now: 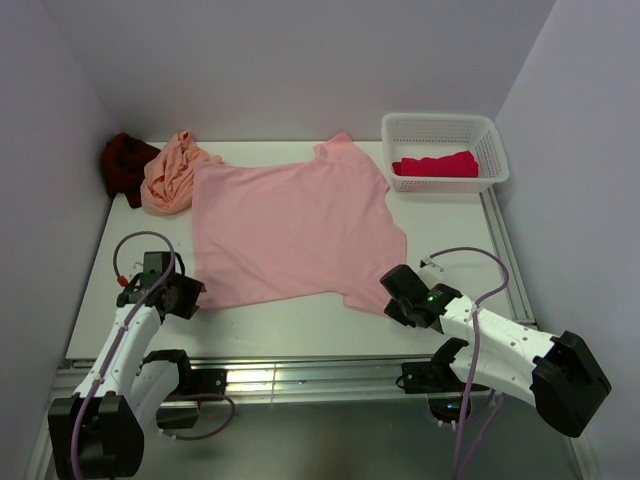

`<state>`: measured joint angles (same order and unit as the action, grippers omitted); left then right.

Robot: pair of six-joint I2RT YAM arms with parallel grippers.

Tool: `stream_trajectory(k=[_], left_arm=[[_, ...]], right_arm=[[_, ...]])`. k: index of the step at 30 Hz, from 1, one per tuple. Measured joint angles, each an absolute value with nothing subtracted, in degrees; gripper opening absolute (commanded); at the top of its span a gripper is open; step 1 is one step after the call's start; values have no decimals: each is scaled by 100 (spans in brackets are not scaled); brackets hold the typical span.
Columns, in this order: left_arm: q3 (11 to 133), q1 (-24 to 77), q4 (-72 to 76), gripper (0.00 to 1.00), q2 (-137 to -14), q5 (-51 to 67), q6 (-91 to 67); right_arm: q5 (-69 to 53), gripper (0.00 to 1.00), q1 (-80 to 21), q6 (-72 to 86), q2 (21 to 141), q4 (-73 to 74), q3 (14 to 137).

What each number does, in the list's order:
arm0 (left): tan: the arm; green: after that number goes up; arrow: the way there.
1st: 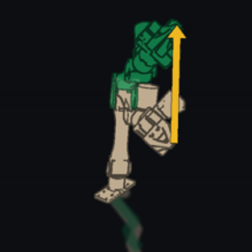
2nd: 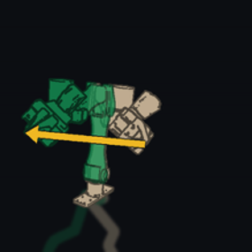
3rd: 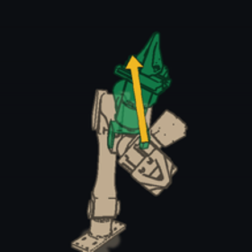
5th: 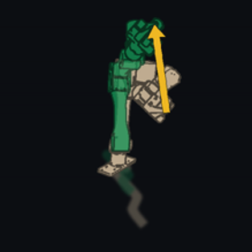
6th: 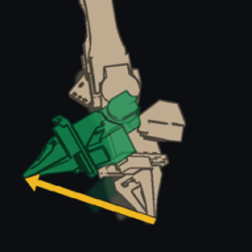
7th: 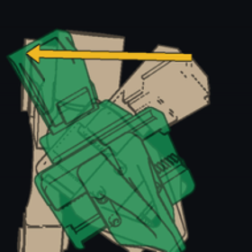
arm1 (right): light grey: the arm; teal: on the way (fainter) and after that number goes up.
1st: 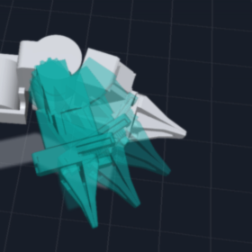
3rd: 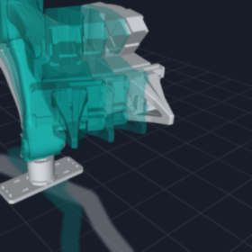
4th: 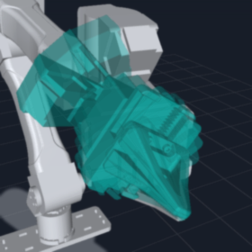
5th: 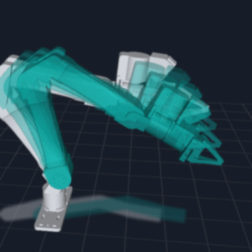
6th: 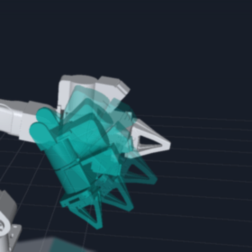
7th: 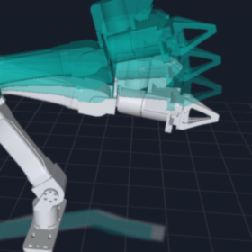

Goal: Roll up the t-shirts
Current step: Fold the tshirt

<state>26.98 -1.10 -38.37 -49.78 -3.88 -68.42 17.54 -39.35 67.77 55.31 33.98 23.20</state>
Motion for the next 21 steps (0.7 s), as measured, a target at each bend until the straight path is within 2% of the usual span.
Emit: stream_trajectory(k=[17,21], left_arm=[[2307,102,-3802,49,-4862,-405,-7102],[2246,115,-3660,34,-5096,-379,-7120]], right_arm=[[1798,0,-3938,6794,5448,3435,2320],[1798,0,-3938,6812,5443,3435,2320]])
